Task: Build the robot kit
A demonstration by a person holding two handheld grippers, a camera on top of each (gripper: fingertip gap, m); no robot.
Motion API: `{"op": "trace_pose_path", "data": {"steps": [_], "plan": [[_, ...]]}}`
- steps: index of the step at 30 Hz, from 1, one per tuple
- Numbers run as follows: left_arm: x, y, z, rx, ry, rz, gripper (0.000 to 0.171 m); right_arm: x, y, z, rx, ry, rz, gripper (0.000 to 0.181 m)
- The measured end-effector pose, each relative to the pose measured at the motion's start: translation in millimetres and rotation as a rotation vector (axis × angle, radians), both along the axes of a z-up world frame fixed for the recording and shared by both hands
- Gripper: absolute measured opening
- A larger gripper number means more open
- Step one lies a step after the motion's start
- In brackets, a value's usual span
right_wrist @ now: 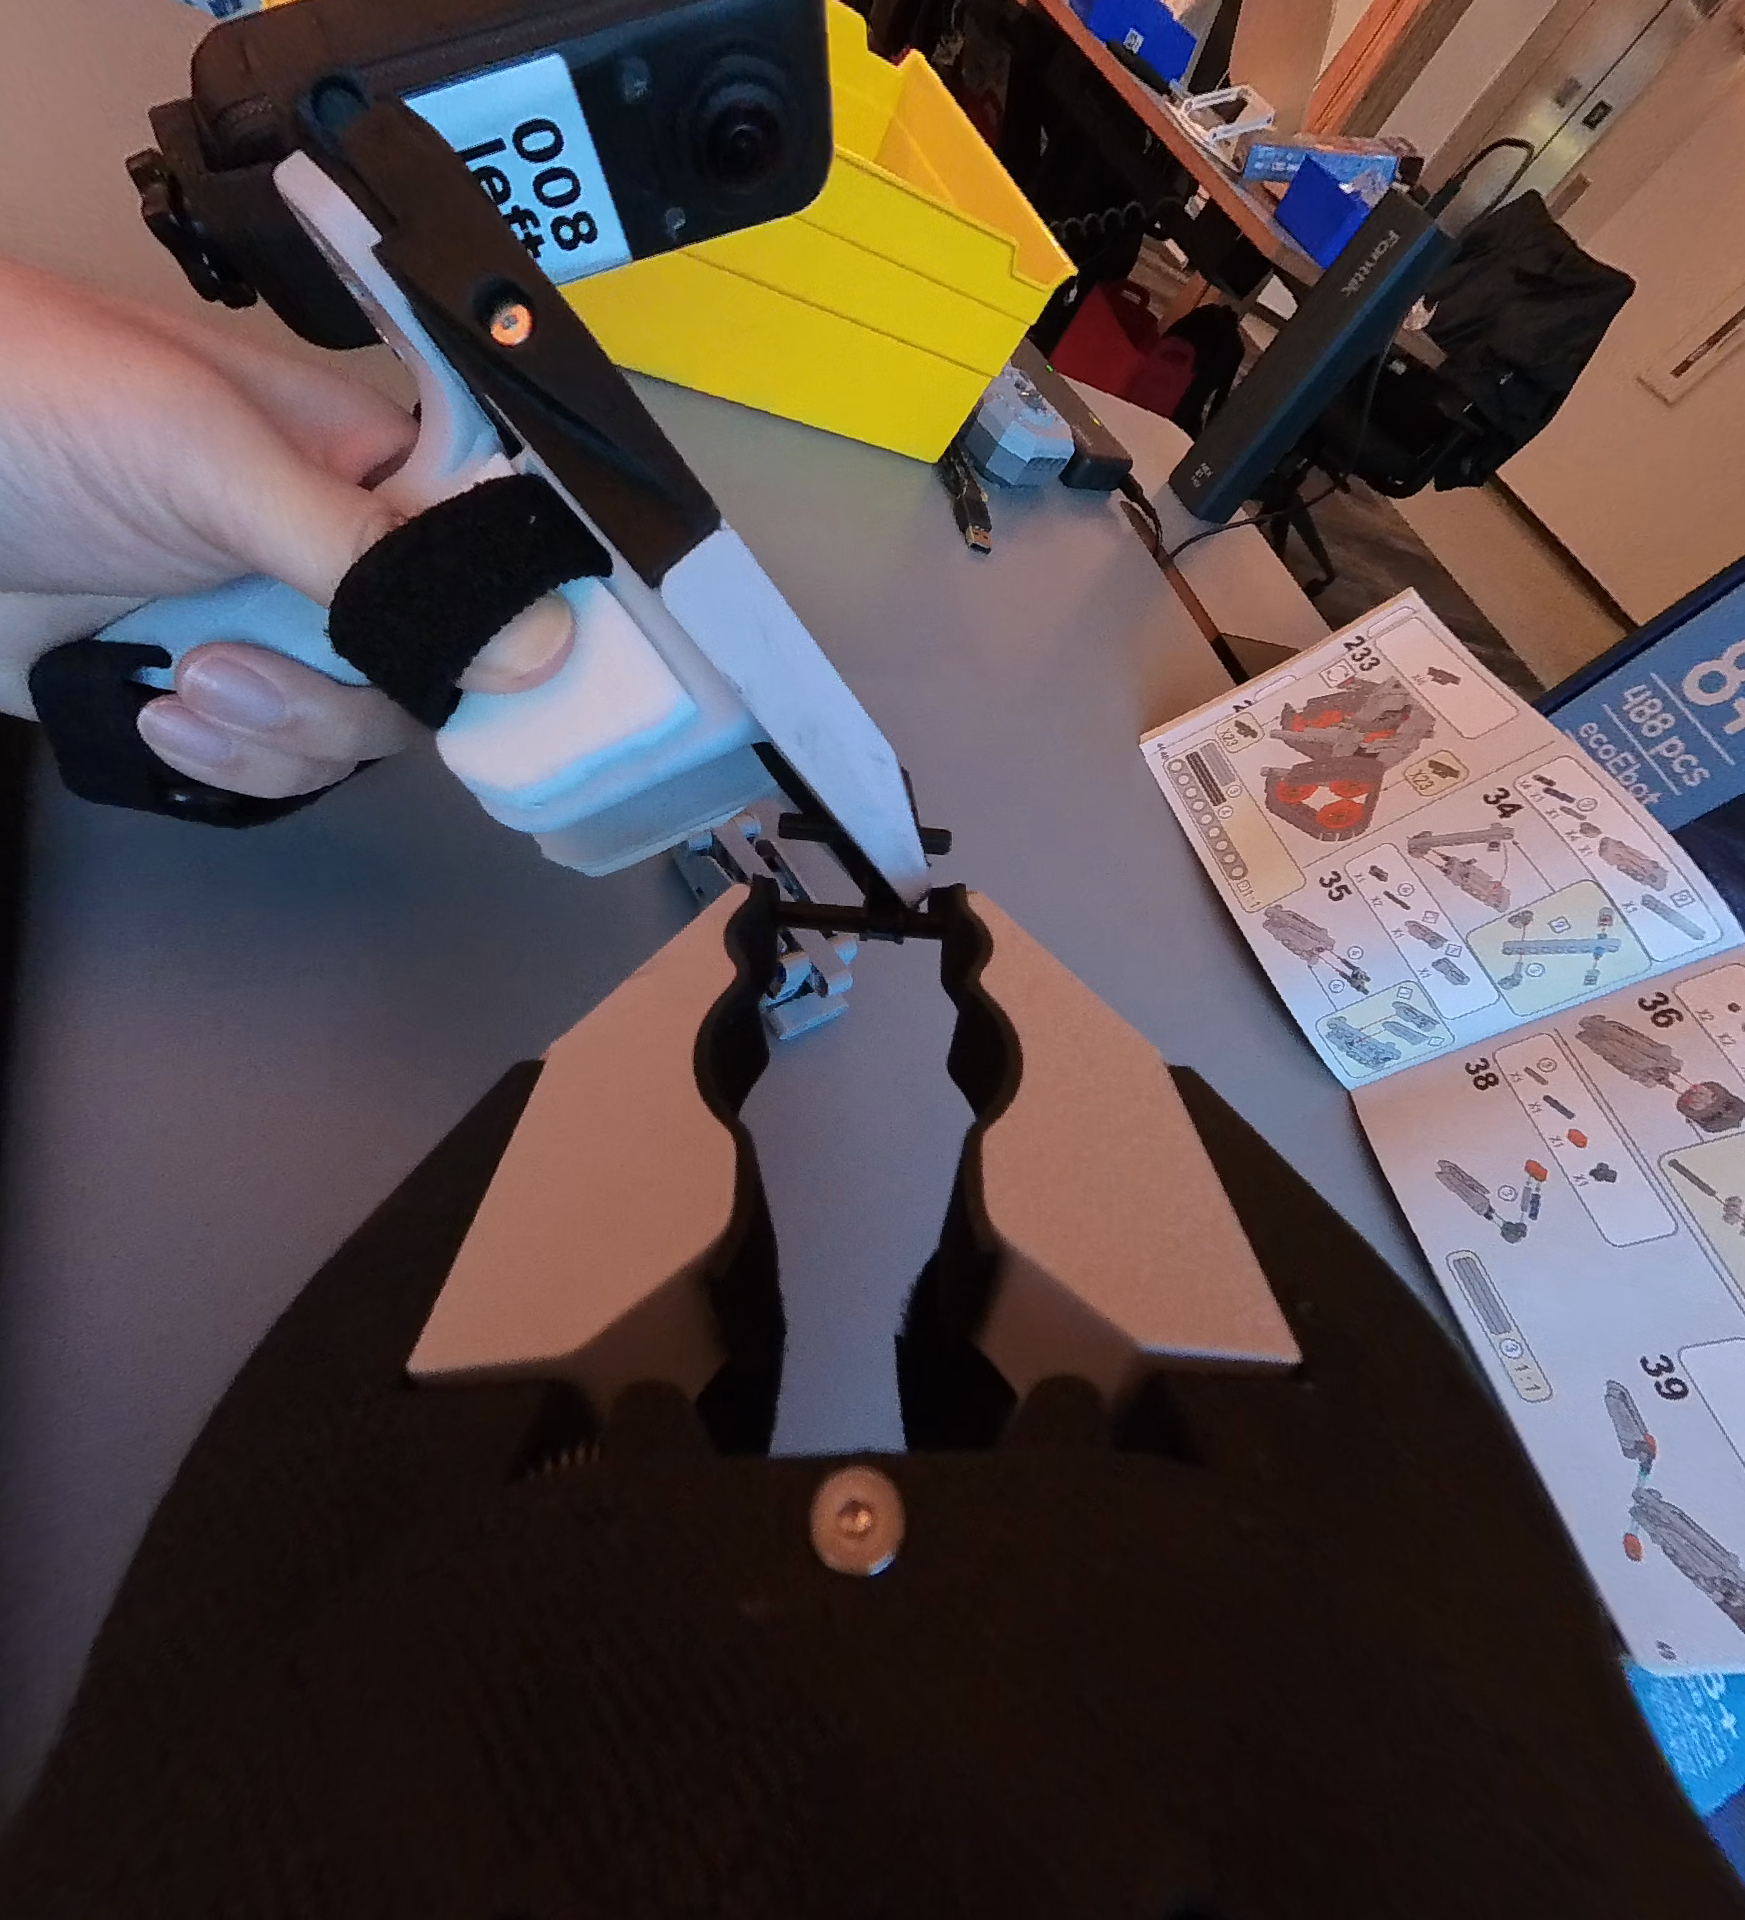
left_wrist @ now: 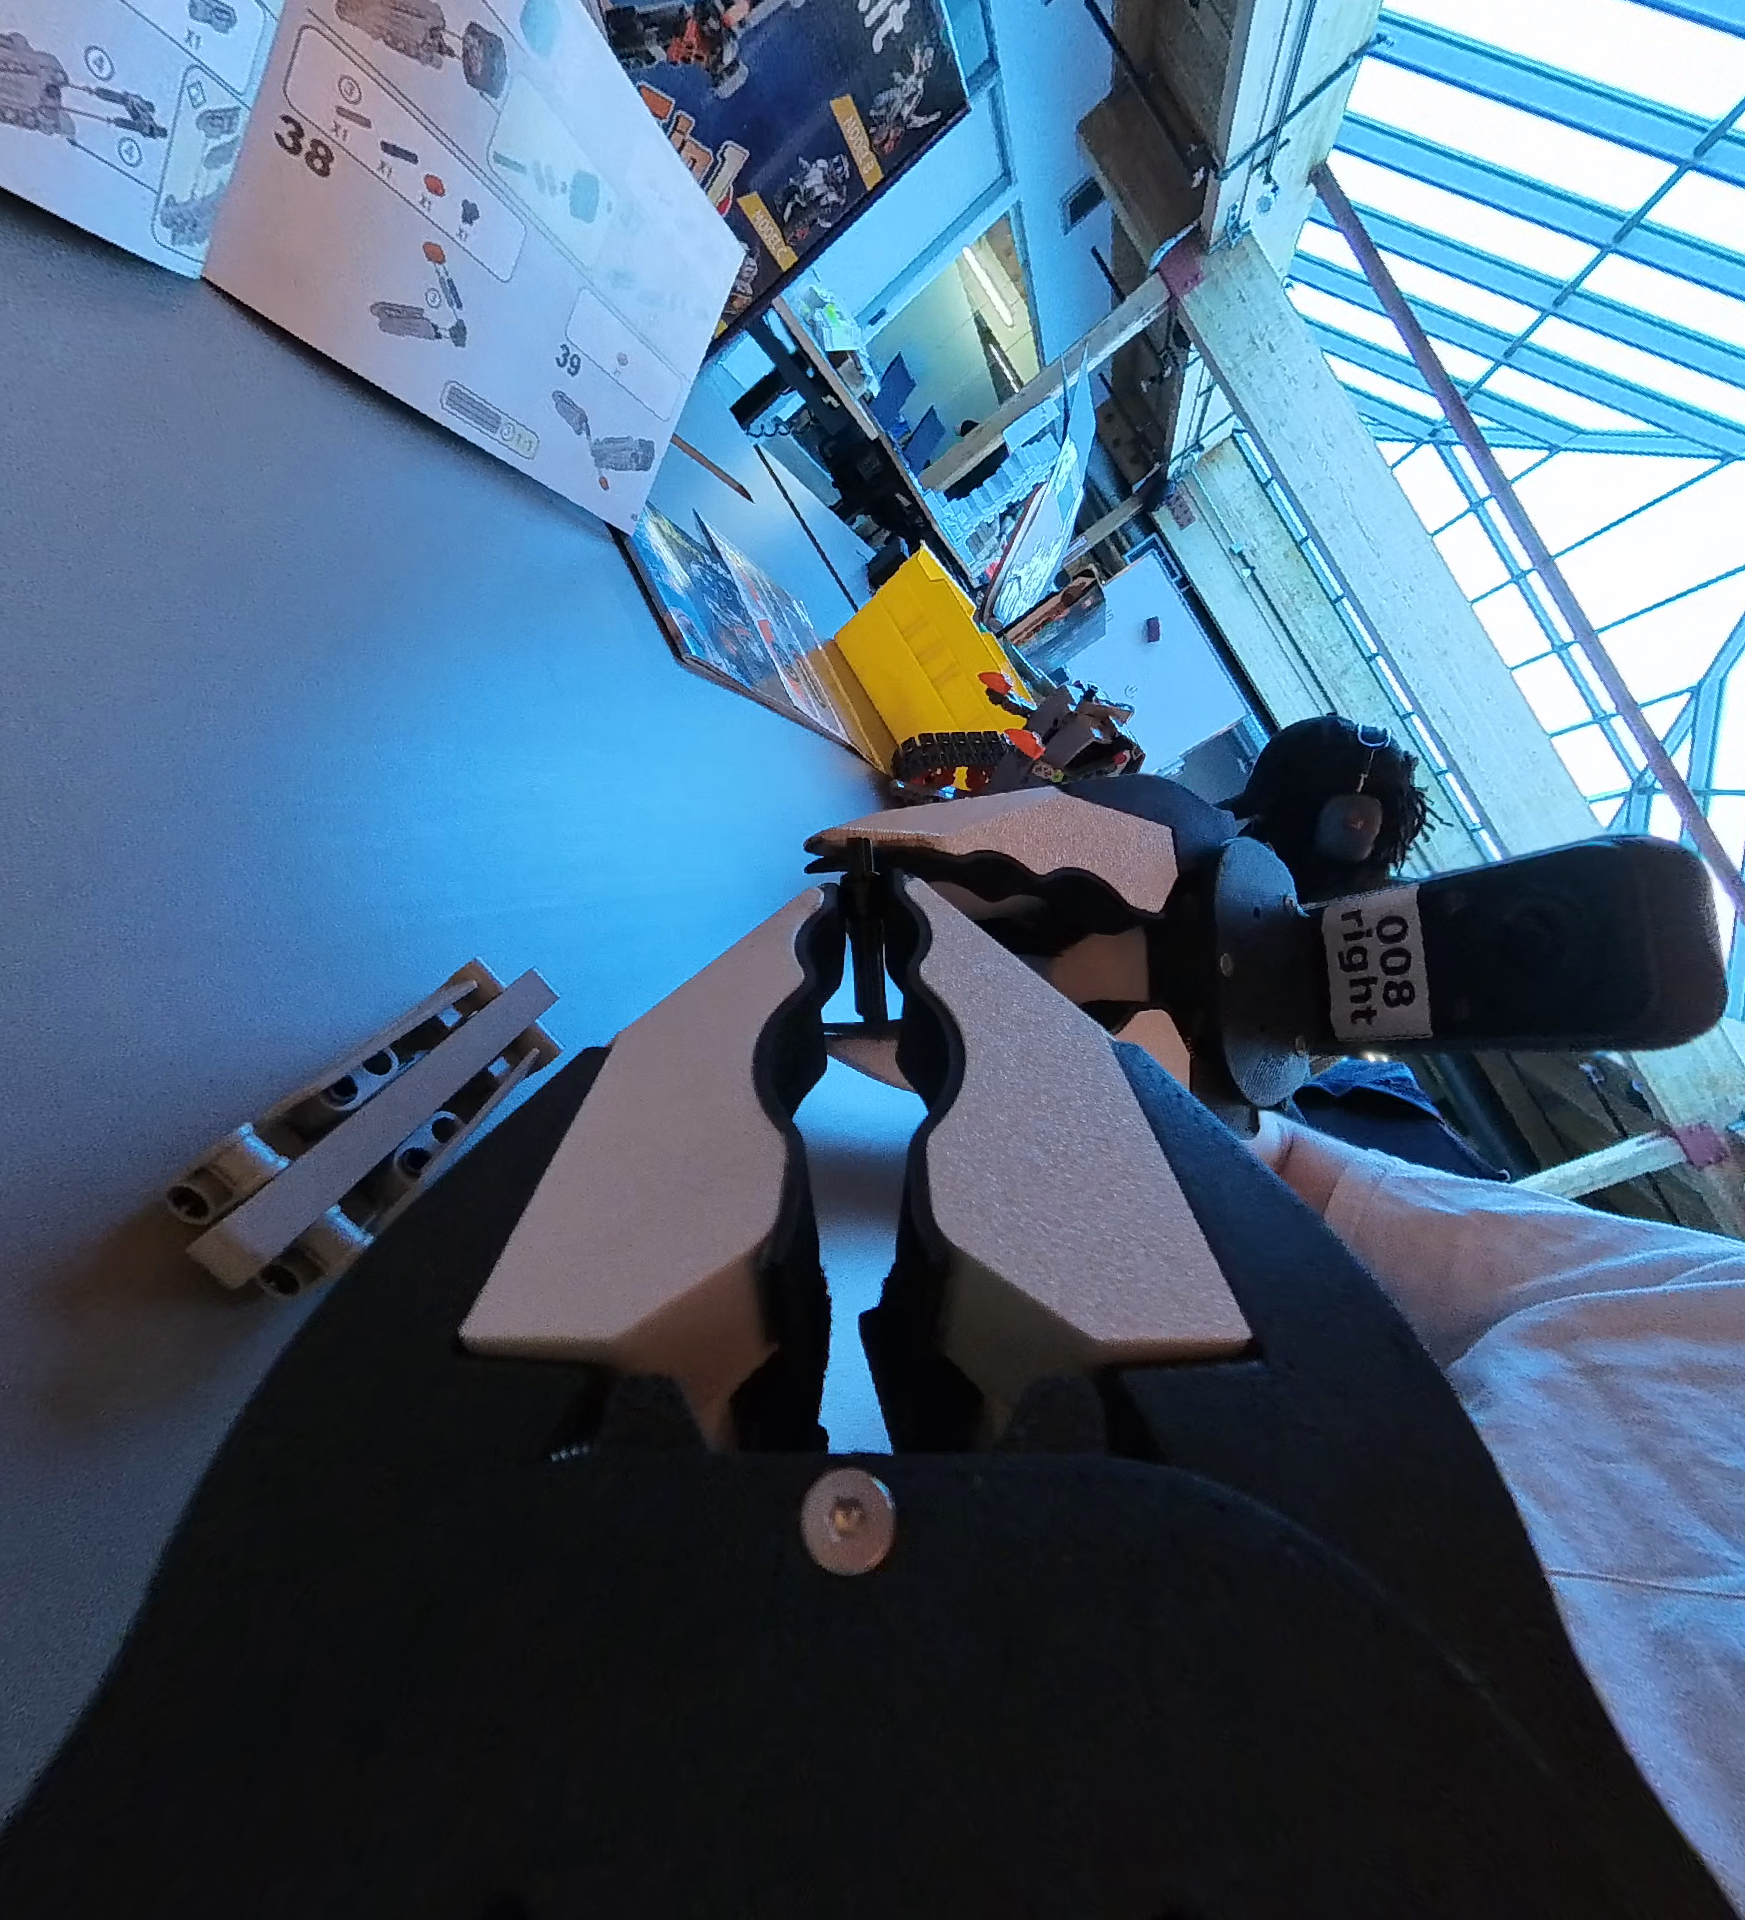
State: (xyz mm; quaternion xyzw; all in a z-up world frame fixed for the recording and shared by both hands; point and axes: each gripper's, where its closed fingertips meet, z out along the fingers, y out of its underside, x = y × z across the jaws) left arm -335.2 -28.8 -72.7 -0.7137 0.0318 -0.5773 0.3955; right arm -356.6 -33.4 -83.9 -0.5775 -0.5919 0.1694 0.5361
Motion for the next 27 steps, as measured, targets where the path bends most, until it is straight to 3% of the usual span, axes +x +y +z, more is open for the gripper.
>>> {"op": "trace_pose_path", "data": {"steps": [14, 17, 20, 23, 27], "plan": [[1, 1, -1, 0.000, 0.011, 0.002, 0.005, -2, -1, -1, 0.029, -0.016, -0.004, 0.030], [-1, 3, 5, -0.001, -0.053, -0.016, 0.005, -4, 2, 7, -0.013, 0.037, 0.014, 0.032], [0, 0, 11, -0.079, -0.155, -0.161, 0.005, -3, -4, 11, -0.143, 0.073, 0.110, 0.033], [7, -16, 4, -0.083, -0.070, -0.298, 0.005, 4, -3, 6, -0.154, 0.069, 0.147, 0.069], [19, -45, -5, -0.119, -0.014, -0.494, 0.005, 2, -41, -9, -0.087, -0.007, 0.398, 0.065]]}}
